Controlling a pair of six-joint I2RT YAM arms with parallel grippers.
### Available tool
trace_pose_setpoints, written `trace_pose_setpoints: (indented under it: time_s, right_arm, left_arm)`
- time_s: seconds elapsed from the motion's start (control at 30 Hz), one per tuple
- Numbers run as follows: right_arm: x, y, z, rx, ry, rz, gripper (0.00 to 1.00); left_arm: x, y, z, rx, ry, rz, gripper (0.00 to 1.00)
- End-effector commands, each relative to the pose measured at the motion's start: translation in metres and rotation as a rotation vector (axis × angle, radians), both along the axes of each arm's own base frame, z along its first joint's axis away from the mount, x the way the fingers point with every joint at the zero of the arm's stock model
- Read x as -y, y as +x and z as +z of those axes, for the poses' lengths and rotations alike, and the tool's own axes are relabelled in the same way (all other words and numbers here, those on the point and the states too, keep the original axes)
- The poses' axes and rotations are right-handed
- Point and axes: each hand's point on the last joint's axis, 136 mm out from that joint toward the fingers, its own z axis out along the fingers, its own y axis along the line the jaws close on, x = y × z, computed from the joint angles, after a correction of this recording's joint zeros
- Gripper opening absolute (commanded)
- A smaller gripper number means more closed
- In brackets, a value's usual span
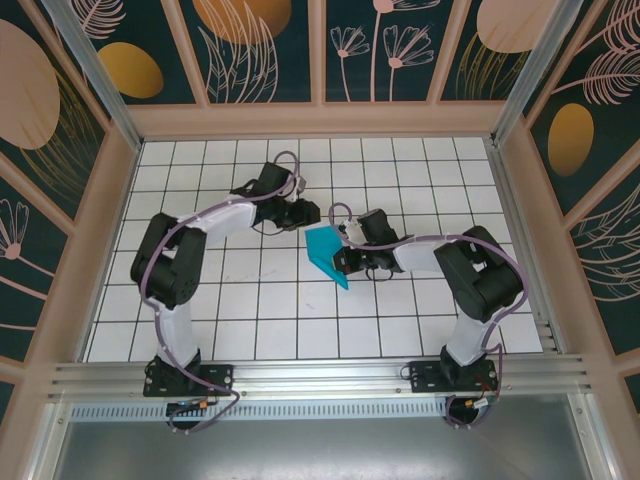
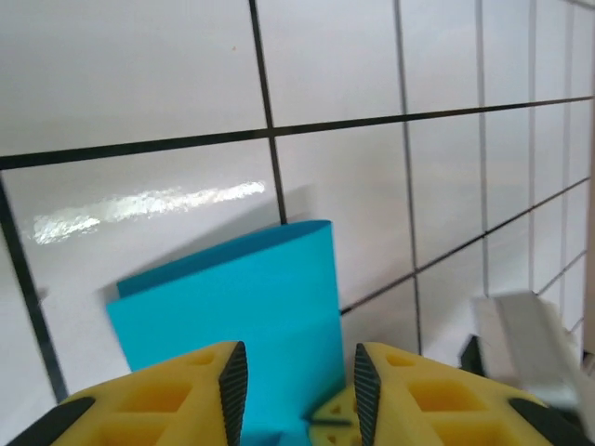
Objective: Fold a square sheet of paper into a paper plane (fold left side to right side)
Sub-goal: Third fold the triangle at the center of the table.
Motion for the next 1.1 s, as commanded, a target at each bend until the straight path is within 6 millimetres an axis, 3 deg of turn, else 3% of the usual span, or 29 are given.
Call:
trace_pose_setpoints:
  time_s: [0.0, 0.2, 0.33, 0.4, 0.63, 1.07]
  right_arm:
    - [0.019, -0.010, -0.030, -0.062, -0.092, -0.021, 0.00]
    - [0.018, -0.010, -0.031, -0.065, -0.094, -0.018, 0.00]
    - [0.019, -0.010, -0.031, -0.064, -0.096, -0.019, 0.00]
    - [0.018, -0.010, -0.031, -0.066, -0.093, -0.017, 0.00]
    - [0.018, -0.011, -0.032, -0.068, -0.096, -0.017, 0.00]
    - [0.020, -0.011, -0.032, -0.065, -0.106, -0.016, 0.00]
  left_arm:
    - [-0.002, -0.030, 0.003, -0.042, -0.057, -0.029, 0.35]
    - [0.013, -0.071, -0.001, -0.112, -0.174, -0.063, 0.34]
    - [0.024, -0.079, -0.008, -0.135, -0.195, -0.071, 0.34]
    - [0.025, -0.086, -0.022, -0.171, -0.182, -0.073, 0.34]
    - [0.030, -0.084, -0.040, -0.190, -0.143, -0.078, 0.34]
    - [0.013, -0.087, -0.083, -0.229, -0.011, -0.041, 0.34]
